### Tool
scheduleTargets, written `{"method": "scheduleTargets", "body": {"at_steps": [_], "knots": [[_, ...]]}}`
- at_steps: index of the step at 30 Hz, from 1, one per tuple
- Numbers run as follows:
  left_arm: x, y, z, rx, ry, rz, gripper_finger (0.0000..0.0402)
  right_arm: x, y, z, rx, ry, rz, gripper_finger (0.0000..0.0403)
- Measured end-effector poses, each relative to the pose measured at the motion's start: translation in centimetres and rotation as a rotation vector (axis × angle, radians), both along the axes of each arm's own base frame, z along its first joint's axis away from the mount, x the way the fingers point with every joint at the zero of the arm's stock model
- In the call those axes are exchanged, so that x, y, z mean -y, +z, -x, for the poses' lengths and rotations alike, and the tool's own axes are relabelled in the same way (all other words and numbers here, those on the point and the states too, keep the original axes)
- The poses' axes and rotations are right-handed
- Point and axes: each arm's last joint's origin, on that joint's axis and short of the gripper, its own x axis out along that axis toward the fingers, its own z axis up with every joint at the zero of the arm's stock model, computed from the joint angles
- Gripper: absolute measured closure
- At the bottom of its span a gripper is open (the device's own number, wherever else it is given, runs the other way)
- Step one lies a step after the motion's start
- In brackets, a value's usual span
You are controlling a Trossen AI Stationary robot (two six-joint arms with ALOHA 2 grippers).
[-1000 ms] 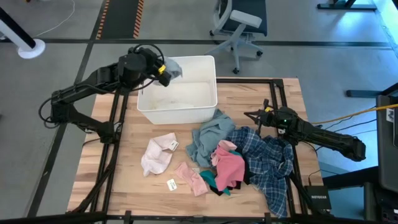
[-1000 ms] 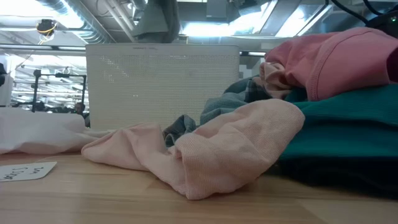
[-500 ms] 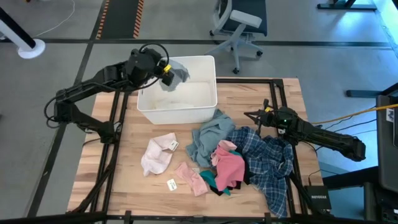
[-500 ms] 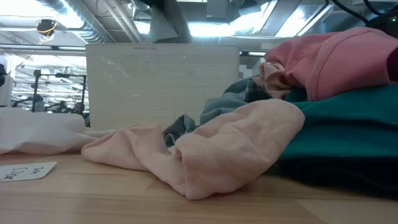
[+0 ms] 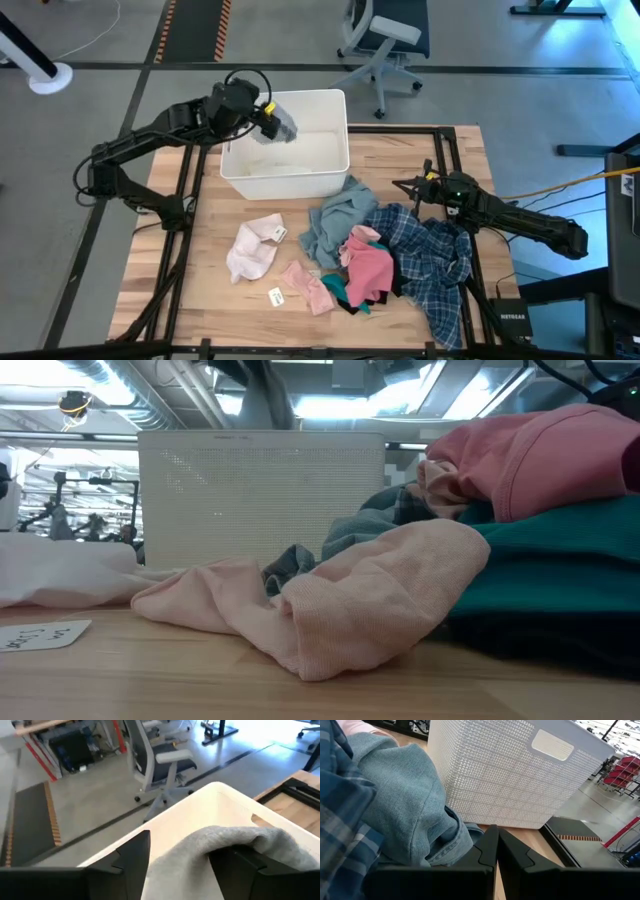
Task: Sort clothes
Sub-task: Put the gray underwear into the white bin, then put the light pink underwear into the white bin
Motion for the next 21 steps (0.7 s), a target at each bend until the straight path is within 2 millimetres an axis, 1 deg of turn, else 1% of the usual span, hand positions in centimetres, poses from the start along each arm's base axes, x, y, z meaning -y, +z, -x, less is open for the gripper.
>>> {"method": "scheduleTargets", "body": {"at_steps": [5, 12, 18, 21], "knots": [[-0.9, -0.8, 0.8, -0.018, -0.004, 0.113, 0.0194, 0.0, 0.0, 0.0, 0.000, 0.000, 0.000, 0.0384], [-1.3, -2.1, 2.3, -0.137, 0.072, 0.220, 0.0192, 0.0, 0.0, 0.0, 0.000, 0.000, 0.000, 0.0384], [-0.7, -2.2, 2.2, -0.169, 0.041, 0.222, 0.0192, 0.0, 0.0, 0.0, 0.000, 0.000, 0.000, 0.0384], [0.4, -2.3, 1.6, -0.170, -0.057, 0.258, 0.0192, 0.0, 0.0, 0.0, 0.000, 0.001, -0.001, 0.0384]]}}
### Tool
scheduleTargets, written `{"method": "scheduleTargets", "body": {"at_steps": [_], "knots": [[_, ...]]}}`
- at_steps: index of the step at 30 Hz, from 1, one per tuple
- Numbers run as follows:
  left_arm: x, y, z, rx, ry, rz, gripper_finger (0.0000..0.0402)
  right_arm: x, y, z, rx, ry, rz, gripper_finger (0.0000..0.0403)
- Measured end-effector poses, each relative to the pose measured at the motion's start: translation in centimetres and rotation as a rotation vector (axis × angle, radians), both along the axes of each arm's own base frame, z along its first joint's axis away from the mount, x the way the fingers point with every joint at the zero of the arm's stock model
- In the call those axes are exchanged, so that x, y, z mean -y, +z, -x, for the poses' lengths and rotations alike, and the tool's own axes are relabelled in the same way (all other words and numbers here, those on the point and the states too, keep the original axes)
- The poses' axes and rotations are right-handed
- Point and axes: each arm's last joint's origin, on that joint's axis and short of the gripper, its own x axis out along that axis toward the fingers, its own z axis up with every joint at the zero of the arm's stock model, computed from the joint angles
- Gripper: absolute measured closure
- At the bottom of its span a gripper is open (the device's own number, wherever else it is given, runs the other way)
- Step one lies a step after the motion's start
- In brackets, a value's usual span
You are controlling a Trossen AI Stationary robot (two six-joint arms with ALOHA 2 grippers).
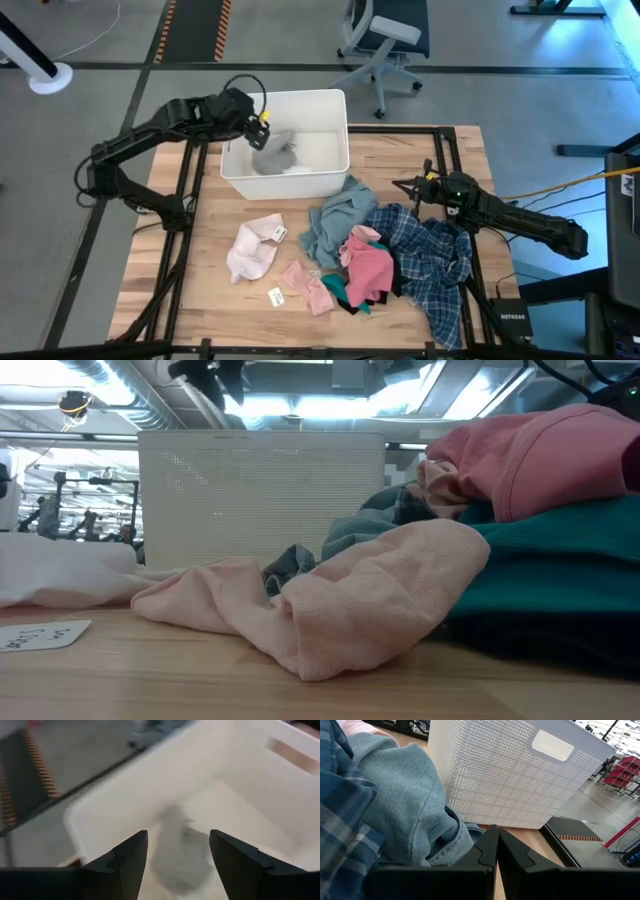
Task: Sort clothes
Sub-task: Put the light pink underwear into the white bin
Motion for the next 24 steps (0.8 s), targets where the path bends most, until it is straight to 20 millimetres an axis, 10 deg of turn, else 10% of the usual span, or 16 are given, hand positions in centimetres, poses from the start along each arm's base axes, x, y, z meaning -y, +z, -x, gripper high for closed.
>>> {"method": "scheduleTargets", "body": {"at_steps": [12, 24], "knots": [[10.3, -1.1, -0.8, -0.076, -0.365, 0.155, 0.0192, 0.0, -0.3, -0.2, -0.029, 0.006, -0.022, 0.0384], [18.6, -7.0, 0.2, -0.145, -0.400, 0.325, 0.0192, 0.0, -0.4, -0.2, -0.035, 0.006, -0.024, 0.0384]]}}
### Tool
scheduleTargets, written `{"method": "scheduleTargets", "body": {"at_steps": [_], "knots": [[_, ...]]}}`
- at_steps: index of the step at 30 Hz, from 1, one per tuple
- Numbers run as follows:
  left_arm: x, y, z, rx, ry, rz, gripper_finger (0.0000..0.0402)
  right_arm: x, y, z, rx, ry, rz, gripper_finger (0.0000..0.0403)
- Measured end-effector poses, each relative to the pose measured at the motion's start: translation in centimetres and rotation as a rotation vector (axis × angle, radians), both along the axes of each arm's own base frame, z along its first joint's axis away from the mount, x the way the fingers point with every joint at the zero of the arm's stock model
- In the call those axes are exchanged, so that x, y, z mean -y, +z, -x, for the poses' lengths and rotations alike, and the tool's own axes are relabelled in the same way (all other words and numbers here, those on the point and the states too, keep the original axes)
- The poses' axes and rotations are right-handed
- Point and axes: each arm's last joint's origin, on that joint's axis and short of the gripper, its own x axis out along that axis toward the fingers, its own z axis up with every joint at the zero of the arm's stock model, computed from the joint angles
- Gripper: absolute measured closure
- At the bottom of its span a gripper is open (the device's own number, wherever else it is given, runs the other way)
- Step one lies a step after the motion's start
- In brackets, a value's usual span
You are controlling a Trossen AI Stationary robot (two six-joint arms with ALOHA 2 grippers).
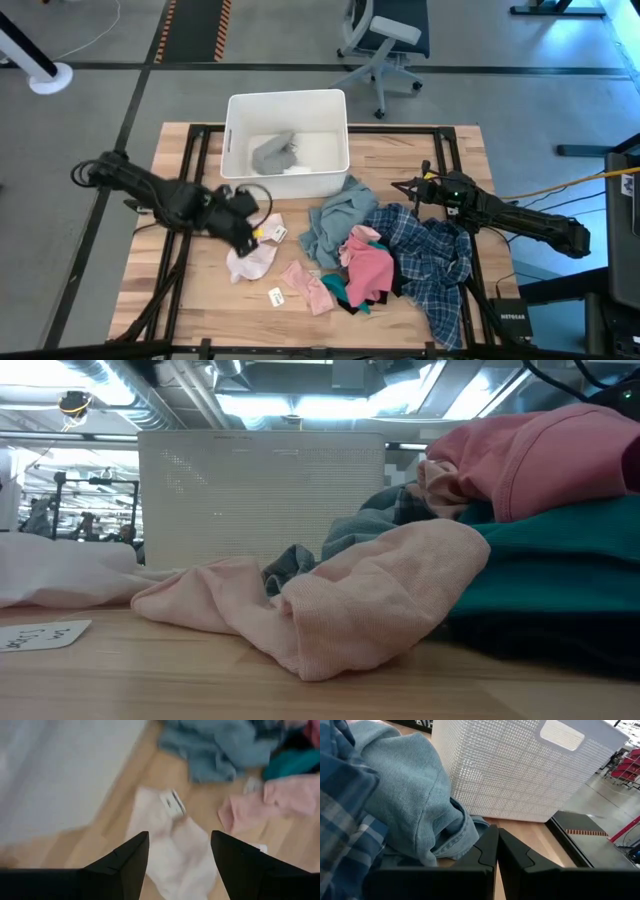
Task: Sort clothes
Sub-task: Put the light pink underwear into the white bin
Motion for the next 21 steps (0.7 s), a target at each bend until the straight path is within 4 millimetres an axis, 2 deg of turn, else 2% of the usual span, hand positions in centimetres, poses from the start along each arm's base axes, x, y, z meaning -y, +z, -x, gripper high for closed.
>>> {"method": "scheduleTargets", "body": {"at_steps": [6, 14, 21], "knots": [[1.8, -3.5, 1.1, -0.050, 0.080, 0.024, 0.0192, 0.0, 0.0, 0.0, -0.002, -0.017, 0.004, 0.0384], [1.9, -9.1, 2.3, -0.158, 0.247, 0.074, 0.0192, 0.0, 0.0, 0.0, 0.000, -0.016, 0.007, 0.0384], [1.9, -12.8, 2.1, -0.132, 0.204, 0.121, 0.0192, 0.0, 0.0, 0.0, 0.001, -0.014, 0.011, 0.0384]]}}
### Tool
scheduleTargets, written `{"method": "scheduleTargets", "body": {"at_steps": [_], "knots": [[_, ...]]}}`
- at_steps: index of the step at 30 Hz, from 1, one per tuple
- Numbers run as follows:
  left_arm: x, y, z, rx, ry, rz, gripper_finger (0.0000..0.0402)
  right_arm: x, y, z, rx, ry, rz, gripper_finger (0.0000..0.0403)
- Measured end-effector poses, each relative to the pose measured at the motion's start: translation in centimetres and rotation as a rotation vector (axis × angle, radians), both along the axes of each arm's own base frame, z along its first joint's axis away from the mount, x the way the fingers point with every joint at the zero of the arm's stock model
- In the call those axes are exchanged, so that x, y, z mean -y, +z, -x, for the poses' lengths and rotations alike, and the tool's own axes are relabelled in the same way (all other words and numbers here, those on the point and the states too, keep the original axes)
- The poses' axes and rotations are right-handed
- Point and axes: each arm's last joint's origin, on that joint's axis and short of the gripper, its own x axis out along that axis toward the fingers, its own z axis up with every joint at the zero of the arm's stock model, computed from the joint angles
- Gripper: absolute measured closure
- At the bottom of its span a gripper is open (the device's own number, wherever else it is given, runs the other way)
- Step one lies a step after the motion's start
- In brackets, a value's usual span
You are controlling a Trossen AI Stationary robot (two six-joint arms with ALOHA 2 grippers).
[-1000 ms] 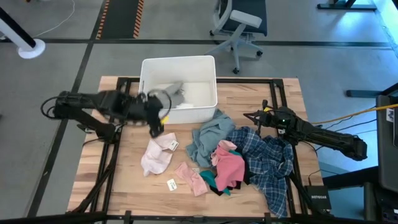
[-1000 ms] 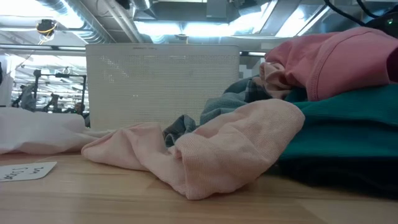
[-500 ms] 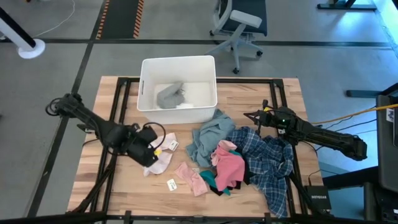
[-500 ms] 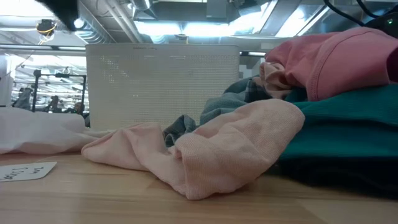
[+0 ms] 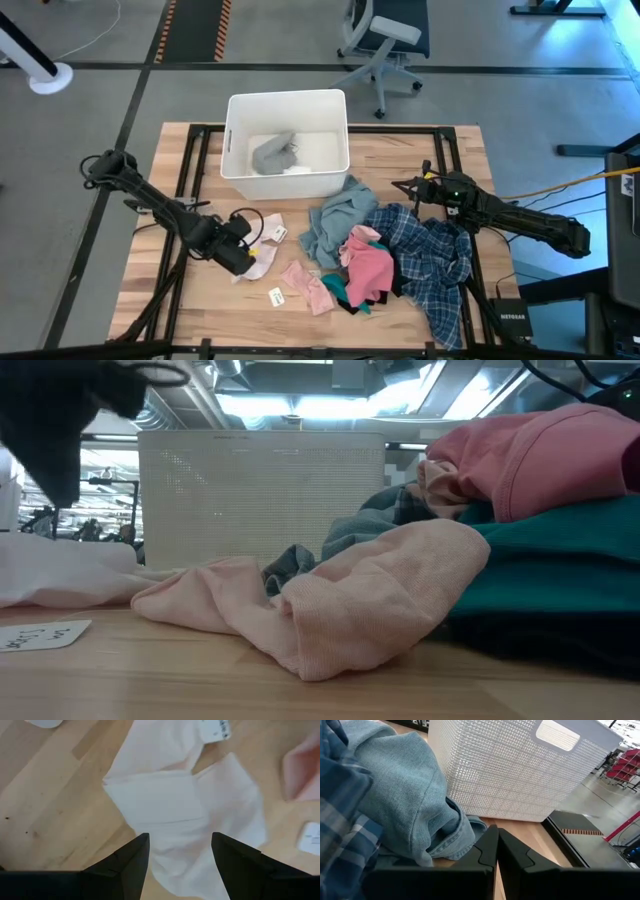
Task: Sort clothes
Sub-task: Put the light pink underwear into the white bin
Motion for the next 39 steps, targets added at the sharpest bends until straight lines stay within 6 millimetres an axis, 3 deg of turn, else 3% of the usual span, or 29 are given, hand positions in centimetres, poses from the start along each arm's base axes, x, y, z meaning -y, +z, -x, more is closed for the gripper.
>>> {"method": "scheduleTargets", "body": {"at_steps": [7, 14, 24, 31, 36, 39], "knots": [[-1.2, -2.3, 0.4, -0.044, 0.088, 0.027, 0.0191, 0.0, 0.0, 0.0, 0.000, 0.008, -0.002, 0.0384], [-1.5, -4.6, -0.1, 0.036, 0.058, 0.106, 0.0191, 0.0, 0.0, 0.0, -0.003, 0.008, -0.003, 0.0384], [-2.2, -7.0, 0.8, 0.038, 0.065, 0.097, 0.0197, 0.0, 0.0, 0.0, -0.004, 0.008, -0.003, 0.0384], [-2.2, -7.7, 0.7, 0.086, 0.051, 0.118, 0.0282, 0.0, 0.0, 0.0, -0.004, 0.008, -0.003, 0.0384], [-1.5, -7.3, -0.3, 0.158, -0.075, 0.198, 0.0368, 0.0, 0.0, 0.0, -0.004, 0.008, -0.003, 0.0384], [-0.9, -6.8, -1.1, 0.247, -0.168, 0.240, 0.0391, 0.0, 0.0, 0.0, -0.004, 0.009, -0.003, 0.0384]]}}
